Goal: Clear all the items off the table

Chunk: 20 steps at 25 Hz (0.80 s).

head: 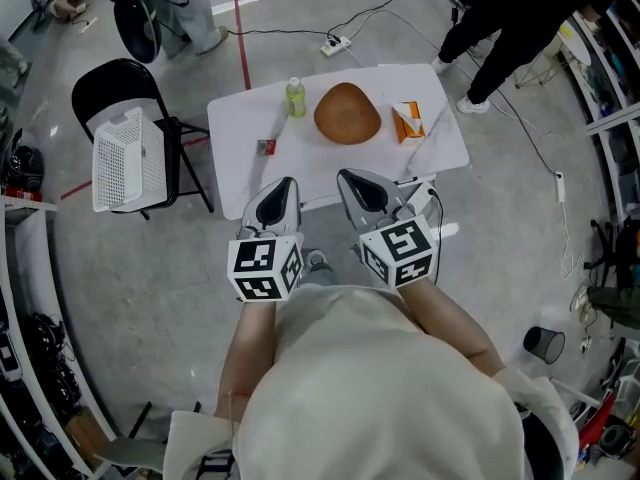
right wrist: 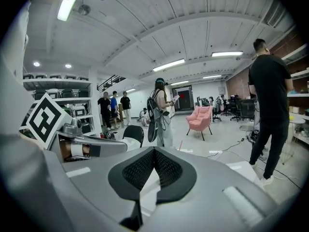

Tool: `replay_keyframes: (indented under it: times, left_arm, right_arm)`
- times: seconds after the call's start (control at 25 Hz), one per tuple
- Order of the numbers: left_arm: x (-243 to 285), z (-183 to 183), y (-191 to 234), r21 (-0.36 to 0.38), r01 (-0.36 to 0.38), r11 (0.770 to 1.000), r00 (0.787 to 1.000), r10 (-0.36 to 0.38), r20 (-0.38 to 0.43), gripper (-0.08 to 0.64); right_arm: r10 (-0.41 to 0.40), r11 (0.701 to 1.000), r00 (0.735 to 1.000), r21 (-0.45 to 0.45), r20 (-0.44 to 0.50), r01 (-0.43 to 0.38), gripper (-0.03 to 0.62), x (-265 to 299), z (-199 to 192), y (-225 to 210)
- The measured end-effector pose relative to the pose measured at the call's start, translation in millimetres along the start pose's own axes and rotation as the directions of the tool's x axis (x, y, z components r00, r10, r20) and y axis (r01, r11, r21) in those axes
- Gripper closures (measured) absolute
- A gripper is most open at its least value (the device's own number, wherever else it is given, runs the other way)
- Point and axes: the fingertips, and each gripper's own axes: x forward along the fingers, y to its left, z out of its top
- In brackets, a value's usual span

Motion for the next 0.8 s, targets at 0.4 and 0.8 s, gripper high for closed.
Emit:
replay_keyframes:
  times: [0.4, 0.8]
  left_arm:
    - [37, 13, 44, 0.006, 0.001, 1.0, 1.0, -0.001, -0.027, 0.551]
    - [70, 15, 63, 0.034, 0.032, 0.999, 0.998, -0.03, -0.05, 0.551]
  right_arm:
    - [0.004, 1.0, 1.0, 0.015, -0.027, -0.003, 0.595, 60, 4, -8]
    - [-0.046, 0.998, 0.996, 0.034, -0.079, 0.049, 0.595, 86, -4, -29]
